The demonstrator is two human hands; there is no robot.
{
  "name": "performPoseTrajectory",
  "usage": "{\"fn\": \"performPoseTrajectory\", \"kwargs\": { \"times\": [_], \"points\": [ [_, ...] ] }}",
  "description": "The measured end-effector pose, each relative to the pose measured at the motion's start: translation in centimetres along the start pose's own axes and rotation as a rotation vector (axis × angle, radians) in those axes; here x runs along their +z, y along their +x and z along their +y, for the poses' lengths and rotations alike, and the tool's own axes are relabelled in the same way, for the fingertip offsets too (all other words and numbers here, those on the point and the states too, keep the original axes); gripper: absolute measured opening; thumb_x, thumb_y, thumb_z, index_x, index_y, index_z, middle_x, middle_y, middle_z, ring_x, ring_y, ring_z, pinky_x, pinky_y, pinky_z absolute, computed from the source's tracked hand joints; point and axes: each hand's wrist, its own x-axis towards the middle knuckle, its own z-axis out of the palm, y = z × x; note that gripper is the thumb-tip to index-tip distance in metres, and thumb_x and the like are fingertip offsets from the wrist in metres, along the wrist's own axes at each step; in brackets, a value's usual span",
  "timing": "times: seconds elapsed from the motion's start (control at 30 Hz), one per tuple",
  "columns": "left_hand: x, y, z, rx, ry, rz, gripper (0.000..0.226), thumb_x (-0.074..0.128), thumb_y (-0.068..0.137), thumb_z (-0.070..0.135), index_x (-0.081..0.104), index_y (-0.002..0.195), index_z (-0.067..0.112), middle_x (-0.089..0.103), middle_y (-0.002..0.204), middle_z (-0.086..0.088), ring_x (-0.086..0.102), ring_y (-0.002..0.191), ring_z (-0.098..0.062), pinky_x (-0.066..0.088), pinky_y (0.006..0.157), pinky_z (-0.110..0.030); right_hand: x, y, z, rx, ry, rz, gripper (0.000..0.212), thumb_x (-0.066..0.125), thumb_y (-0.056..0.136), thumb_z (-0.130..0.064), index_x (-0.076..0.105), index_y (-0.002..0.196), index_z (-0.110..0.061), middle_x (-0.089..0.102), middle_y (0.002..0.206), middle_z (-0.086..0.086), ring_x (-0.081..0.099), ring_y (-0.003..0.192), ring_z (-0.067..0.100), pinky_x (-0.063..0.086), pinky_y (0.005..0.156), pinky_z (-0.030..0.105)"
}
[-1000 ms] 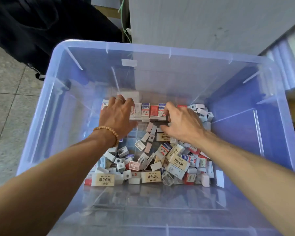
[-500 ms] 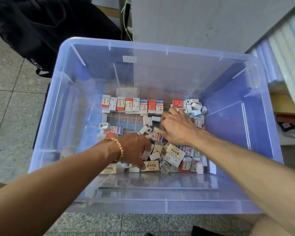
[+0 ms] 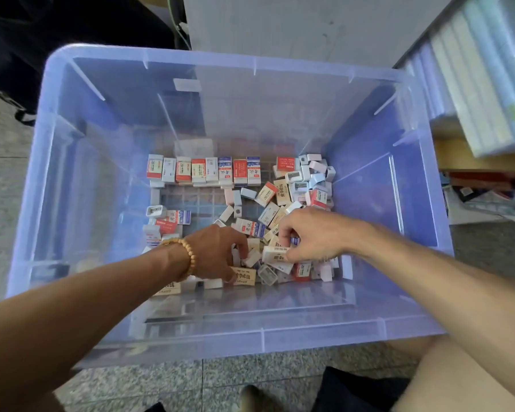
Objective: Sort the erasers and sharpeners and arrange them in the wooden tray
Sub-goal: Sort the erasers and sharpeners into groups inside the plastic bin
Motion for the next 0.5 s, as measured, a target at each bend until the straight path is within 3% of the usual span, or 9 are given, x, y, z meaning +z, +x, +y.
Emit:
{"fn": "performPoseTrajectory", "kwargs": {
  "times": [0.17, 0.3, 0.37, 0.43, 0.5],
  "points": [
    [-0.1, -0.2, -0.2, 0.005, -0.050, -0.021, 0.041, 0.083, 0.076, 0.022, 0.061, 0.110, 0.026, 0.069, 0.102, 0.003, 0.063, 0.086, -0.013, 0.056, 0.081, -0.032, 2.1, 0.2, -0.8, -0.006, -0.082, 0.073, 0.027, 0.074, 0.081, -0.031, 0.054, 0.099, -0.026, 0.050, 0.090, -0.007, 0.049, 0.100, 0.019, 0.043, 0.078, 0.036],
    [-0.1, -0.7, -0.1, 0.011, -0.071, -0.059, 0.046, 0.082, 0.076, 0.022, 0.056, 0.113, 0.029, 0.066, 0.097, 0.007, 0.060, 0.088, -0.014, 0.053, 0.082, -0.030, 2.4, 0.4, -1.2, -0.042, -0.062, 0.088, 0.047, 0.079, 0.078, -0.030, 0.039, 0.102, -0.030, 0.052, 0.101, -0.001, 0.055, 0.092, 0.022, 0.050, 0.080, 0.040],
    [-0.3, -0.8, 0.1, 0.013, -0.071, -0.044, 0.047, 0.081, 0.076, 0.019, 0.056, 0.114, 0.027, 0.065, 0.095, 0.007, 0.059, 0.086, -0.013, 0.051, 0.076, -0.026, 2.4, 0.7, -1.4, -0.022, -0.056, 0.061, 0.053, 0.079, 0.079, -0.027, 0.039, 0.113, -0.026, 0.055, 0.099, 0.002, 0.057, 0.092, 0.023, 0.051, 0.080, 0.041],
    [-0.4, -0.8, 0.1, 0.016, -0.079, -0.041, 0.047, 0.081, 0.075, 0.017, 0.057, 0.115, 0.025, 0.065, 0.099, 0.005, 0.059, 0.085, -0.013, 0.048, 0.071, -0.022, 2.5, 0.8, -1.4, -0.016, -0.104, 0.040, 0.063, 0.077, 0.081, -0.022, 0.040, 0.132, -0.020, 0.056, 0.104, 0.005, 0.055, 0.106, 0.026, 0.049, 0.086, 0.040],
    [-0.5, -0.9, 0.0, 0.010, -0.106, -0.064, 0.047, 0.082, 0.074, 0.017, 0.057, 0.113, 0.025, 0.068, 0.105, 0.003, 0.062, 0.088, -0.013, 0.050, 0.072, -0.021, 2.8, 0.9, -1.4, -0.030, -0.160, 0.019, 0.060, 0.071, 0.084, -0.015, 0.045, 0.139, -0.017, 0.056, 0.118, 0.009, 0.047, 0.122, 0.027, 0.042, 0.088, 0.035]
  ]
}}
